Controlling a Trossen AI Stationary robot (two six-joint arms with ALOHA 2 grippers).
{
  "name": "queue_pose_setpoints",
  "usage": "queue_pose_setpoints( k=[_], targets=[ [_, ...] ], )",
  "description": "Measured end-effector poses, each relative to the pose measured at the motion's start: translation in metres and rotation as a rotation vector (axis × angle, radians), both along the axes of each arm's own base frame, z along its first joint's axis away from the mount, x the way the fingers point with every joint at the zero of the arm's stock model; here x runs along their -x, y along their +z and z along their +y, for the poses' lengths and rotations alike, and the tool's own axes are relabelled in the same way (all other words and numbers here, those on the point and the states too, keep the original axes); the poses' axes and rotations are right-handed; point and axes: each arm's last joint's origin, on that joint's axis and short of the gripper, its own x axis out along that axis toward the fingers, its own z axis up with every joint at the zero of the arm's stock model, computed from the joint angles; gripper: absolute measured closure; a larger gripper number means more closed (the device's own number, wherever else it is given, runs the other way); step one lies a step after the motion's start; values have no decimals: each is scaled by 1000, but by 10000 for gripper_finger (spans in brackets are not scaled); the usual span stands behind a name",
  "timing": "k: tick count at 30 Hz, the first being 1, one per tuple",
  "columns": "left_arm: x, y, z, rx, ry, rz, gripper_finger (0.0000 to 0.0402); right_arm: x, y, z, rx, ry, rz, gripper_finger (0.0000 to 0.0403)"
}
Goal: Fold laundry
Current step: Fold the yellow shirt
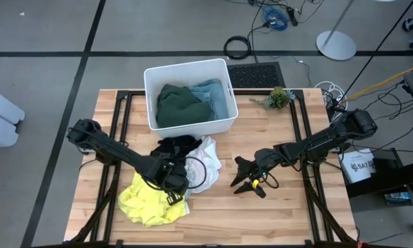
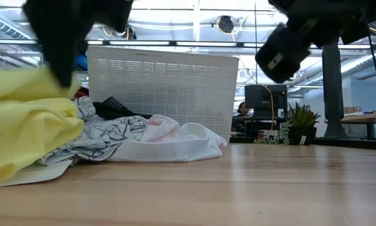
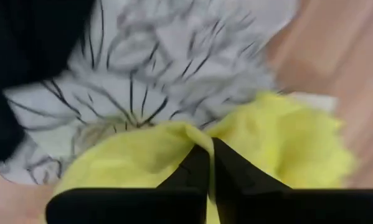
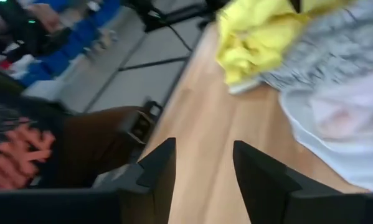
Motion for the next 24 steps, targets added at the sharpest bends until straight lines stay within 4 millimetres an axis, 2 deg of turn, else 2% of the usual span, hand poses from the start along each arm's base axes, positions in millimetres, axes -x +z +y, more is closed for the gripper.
queue_pose_setpoints(
  k=[5, 11, 19, 24],
  targets=[
    [-14, 56, -3, -44, -110, -202, 396, 5, 21, 1, -55, 92, -70, 270],
    [-19, 147, -2, -108, -197, -547, 398, 14, 59, 2, -106, 165, -201, 273],
    [-2, 257, 10, -218, -234, -966, 400, 42, 118, 3, -169, 301, -396, 273],
    [13, 303, 19, -283, -179, -1168, 400, 66, 126, 9, -161, 349, -368, 273]
  ],
)
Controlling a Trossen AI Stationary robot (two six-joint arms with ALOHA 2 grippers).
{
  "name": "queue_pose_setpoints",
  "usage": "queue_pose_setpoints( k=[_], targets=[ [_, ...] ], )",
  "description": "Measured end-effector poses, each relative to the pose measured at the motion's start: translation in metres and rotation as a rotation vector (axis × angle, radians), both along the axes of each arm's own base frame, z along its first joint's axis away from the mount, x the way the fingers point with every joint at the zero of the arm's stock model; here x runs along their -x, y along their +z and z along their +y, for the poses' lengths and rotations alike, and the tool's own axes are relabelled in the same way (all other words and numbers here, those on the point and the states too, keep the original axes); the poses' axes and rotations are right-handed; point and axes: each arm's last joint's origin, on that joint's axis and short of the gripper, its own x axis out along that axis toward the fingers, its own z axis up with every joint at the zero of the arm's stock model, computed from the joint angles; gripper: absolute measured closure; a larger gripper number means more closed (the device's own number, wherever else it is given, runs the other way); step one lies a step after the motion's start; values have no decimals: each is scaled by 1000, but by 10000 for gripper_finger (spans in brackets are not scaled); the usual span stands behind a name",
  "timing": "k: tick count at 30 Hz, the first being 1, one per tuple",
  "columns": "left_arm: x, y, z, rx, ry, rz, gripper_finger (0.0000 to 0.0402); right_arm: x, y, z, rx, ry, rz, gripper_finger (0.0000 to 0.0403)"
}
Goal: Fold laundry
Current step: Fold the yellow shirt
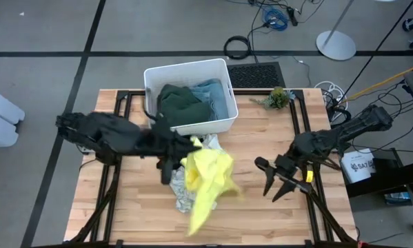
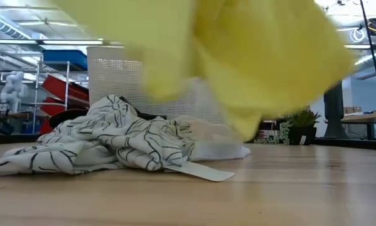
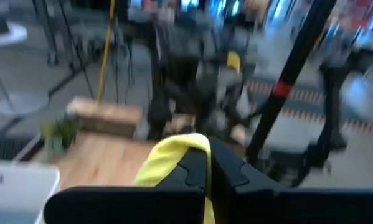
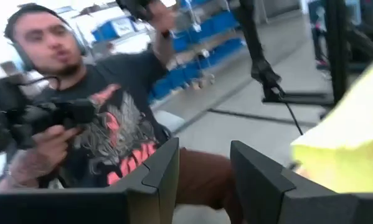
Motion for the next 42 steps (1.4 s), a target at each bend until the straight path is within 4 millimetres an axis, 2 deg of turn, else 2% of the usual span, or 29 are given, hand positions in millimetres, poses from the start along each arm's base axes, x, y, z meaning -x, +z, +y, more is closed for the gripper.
queue_pose_setpoints(
  k=[4, 9, 11, 14, 22, 28, 32, 36, 42],
  targets=[
    [6, 16, 4, -15, 25, -93, 398, 8, -6, 3, 58, -177, 80, 273],
    [0, 14, 6, -24, 49, -87, 396, -1, -20, 0, 28, -705, 229, 273],
    [-3, 12, 6, -26, 56, -81, 396, -6, -27, 1, 12, -793, 281, 273],
    [-9, 9, 7, -34, 71, -67, 395, -11, -35, 4, 72, -746, 308, 273],
    [-13, 2, 11, -24, 92, -21, 394, 2, -65, -1, 470, -641, 463, 273],
    [-12, 1, 11, -27, 91, -9, 394, 8, -82, -10, 603, -711, 620, 273],
    [-10, -5, 12, -22, 119, 54, 394, 1, -86, -13, 751, -699, 550, 273],
    [-9, -14, 20, -11, 178, 140, 393, -8, -98, -20, 1028, -699, 490, 273],
    [-4, -24, 27, 8, 225, 245, 393, -26, -119, -41, 1389, -640, 486, 273]
  ],
)
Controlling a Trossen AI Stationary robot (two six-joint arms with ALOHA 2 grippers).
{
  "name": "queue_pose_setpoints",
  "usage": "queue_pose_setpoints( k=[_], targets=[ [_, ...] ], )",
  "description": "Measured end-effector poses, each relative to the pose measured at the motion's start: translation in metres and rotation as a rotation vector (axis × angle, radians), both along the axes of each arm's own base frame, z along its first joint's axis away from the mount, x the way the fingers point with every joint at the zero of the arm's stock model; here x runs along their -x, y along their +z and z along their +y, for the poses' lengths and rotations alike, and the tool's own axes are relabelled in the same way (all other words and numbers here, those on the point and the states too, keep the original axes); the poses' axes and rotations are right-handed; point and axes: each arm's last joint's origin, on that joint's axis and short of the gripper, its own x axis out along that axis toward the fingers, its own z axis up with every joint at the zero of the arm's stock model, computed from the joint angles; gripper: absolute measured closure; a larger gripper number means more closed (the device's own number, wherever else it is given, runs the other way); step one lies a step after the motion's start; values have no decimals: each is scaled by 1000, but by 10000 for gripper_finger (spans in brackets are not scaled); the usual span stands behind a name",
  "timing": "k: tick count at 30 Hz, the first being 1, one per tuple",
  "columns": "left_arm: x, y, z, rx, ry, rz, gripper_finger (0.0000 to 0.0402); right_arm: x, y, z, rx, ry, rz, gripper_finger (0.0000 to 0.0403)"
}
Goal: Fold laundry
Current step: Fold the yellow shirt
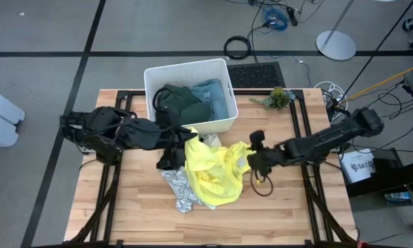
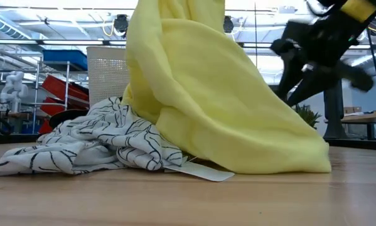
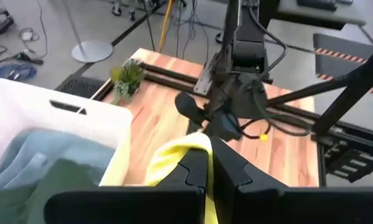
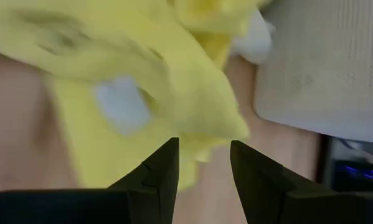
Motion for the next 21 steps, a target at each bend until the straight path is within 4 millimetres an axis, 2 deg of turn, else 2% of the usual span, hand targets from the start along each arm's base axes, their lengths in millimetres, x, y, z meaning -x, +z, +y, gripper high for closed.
queue_pose_setpoints(
  k=[4, 9, 14, 21],
  targets=[
    [1, -1, 0, 1, -5, 9, 393, -9, -10, -15, 130, 2, 86, 273],
    [1, -1, 0, 2, -10, 16, 393, -18, -20, -25, 199, 58, 160, 273],
    [2, -3, 0, -11, -14, 37, 393, -29, -21, -22, 236, 124, 104, 273],
    [4, -6, 1, -21, -17, 74, 393, -34, -16, -4, 193, 156, -17, 273]
  ],
)
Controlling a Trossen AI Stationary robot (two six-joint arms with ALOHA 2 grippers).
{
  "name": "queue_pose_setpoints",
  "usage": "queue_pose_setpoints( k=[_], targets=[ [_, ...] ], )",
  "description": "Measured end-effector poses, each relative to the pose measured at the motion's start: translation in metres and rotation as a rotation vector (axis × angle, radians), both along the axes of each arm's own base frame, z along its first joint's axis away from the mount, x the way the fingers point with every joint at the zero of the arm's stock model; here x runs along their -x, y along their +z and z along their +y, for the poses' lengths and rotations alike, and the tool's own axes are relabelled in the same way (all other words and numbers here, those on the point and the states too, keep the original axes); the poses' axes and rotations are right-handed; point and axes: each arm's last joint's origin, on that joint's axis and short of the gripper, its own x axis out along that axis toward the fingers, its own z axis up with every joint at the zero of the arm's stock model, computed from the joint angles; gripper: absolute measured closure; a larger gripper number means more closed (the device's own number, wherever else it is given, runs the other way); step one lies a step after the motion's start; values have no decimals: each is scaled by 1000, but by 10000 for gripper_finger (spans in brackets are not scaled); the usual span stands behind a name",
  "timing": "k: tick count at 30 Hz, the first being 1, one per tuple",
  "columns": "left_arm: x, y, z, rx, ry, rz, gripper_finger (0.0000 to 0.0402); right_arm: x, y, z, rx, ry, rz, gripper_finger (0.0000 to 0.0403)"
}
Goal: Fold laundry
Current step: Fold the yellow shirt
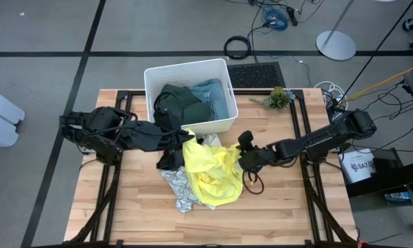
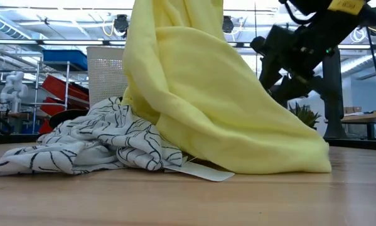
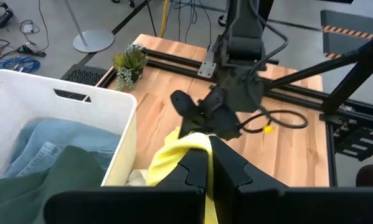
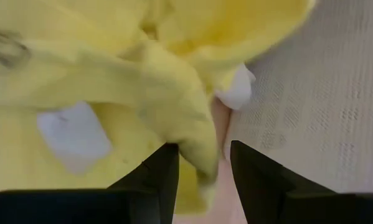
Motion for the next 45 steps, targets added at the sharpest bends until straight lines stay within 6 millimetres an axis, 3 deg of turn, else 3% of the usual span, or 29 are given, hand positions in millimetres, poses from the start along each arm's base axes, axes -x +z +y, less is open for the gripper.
queue_pose_setpoints(
  k=[6, 11, 14, 18, 23, 28, 33, 38, 45],
  targets=[
    [1, -1, 2, -8, 4, 17, 393, 0, -1, 3, -103, 39, 8, 286],
    [1, -1, 2, -21, -3, 21, 393, -2, -1, -2, -177, -58, -39, 383],
    [1, -1, 2, -22, -4, 22, 393, -3, 2, 0, -277, -94, -46, 396],
    [1, -2, 2, -23, -4, 26, 393, -8, 34, 11, -448, -143, -29, 401],
    [1, -2, 2, -24, -4, 27, 393, -4, 99, 21, -606, -242, 6, 402],
    [1, -6, 1, -25, -20, 68, 393, 23, 155, 25, -721, -485, 119, 402],
    [-8, -29, -3, -31, -62, 177, 386, 58, 189, 28, -782, -634, 203, 403],
    [-18, -59, -6, -78, -74, 290, 335, 89, 200, 25, -884, -680, 230, 403],
    [-24, -101, -7, -59, -8, 435, 236, 116, 195, 14, -964, -799, 180, 403]
  ],
)
